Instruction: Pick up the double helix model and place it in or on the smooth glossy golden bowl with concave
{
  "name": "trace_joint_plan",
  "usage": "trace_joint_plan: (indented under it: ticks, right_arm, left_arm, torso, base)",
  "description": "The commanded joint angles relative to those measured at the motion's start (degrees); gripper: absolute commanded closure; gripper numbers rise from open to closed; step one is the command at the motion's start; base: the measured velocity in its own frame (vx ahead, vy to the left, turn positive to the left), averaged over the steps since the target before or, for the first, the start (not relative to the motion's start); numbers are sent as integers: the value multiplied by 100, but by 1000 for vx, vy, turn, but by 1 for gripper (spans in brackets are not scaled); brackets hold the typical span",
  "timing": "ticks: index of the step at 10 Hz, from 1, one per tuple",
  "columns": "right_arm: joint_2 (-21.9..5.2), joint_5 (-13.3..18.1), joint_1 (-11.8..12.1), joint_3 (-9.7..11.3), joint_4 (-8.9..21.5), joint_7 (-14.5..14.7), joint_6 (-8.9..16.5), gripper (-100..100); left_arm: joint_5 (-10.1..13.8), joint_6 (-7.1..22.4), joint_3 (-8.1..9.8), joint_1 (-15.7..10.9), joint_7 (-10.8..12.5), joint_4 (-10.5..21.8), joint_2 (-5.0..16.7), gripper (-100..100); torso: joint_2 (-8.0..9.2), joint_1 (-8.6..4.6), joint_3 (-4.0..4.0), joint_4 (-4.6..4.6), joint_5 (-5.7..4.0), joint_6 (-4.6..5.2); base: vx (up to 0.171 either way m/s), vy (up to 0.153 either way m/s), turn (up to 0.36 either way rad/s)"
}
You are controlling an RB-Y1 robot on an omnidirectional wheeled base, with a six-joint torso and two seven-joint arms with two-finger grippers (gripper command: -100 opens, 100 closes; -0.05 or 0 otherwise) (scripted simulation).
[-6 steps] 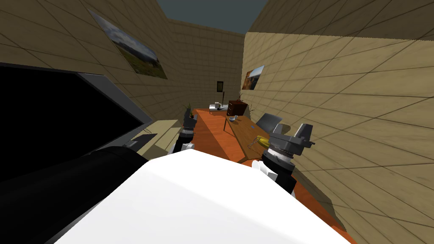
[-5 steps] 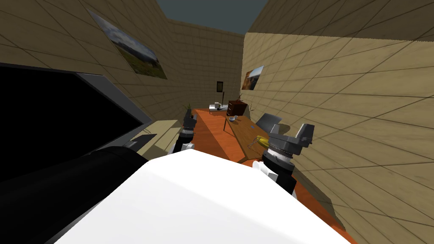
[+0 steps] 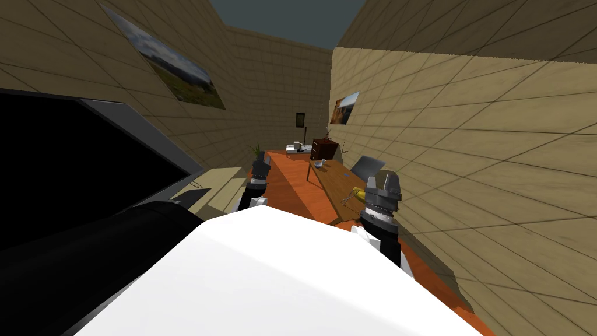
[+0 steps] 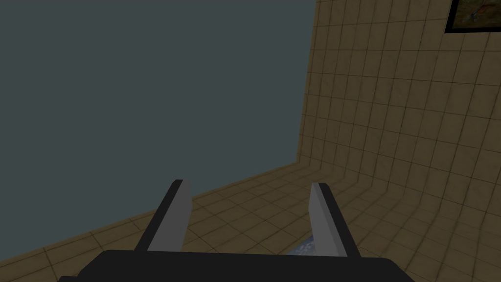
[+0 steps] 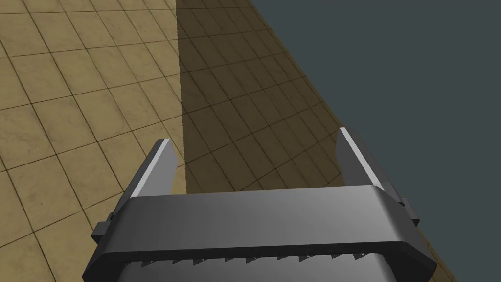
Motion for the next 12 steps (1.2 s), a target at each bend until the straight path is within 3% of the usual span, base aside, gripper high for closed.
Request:
trace_joint_plan:
  ticks: [1,3,5,6,10,11,12]
  right_arm:
    - [-165,93,73,-83,286,236,-79,-100]
    - [-252,155,92,-140,546,393,-92,-100]
    - [-403,285,123,-254,919,741,-118,-100]
    - [-403,285,123,-254,1003,741,-118,-100]
    - [-588,485,144,-414,1686,1333,-152,-100]
    - [-588,485,144,-414,1753,1333,-152,-100]
    - [-641,549,142,-461,2014,1545,-161,-100]
  left_arm:
    - [0,0,0,0,0,0,0,0]
    - [0,0,0,0,0,0,0,0]
    - [0,0,0,0,0,0,0,0]
    - [0,0,0,0,0,0,0,0]
    - [0,0,0,0,0,0,0,0]
    - [0,0,0,0,0,0,0,0]
    - [0,0,0,-1,0,0,0,0]
  torso:
    - [0,0,0,0,0,0]
    - [-5,-2,-3,-1,0,1]
    - [7,-10,4,1,-2,1]
    - [1,-8,1,0,-1,1]
    - [-3,-6,-2,-1,0,-2]
    - [0,-9,-1,0,-1,0]
    - [5,-11,3,1,-2,-1]
  base:
    - [76,47,-76]
    - [70,43,-59]
    - [58,30,-86]
    - [57,35,-36]
    - [70,42,-81]
    - [47,28,-50]
    - [62,29,-91]
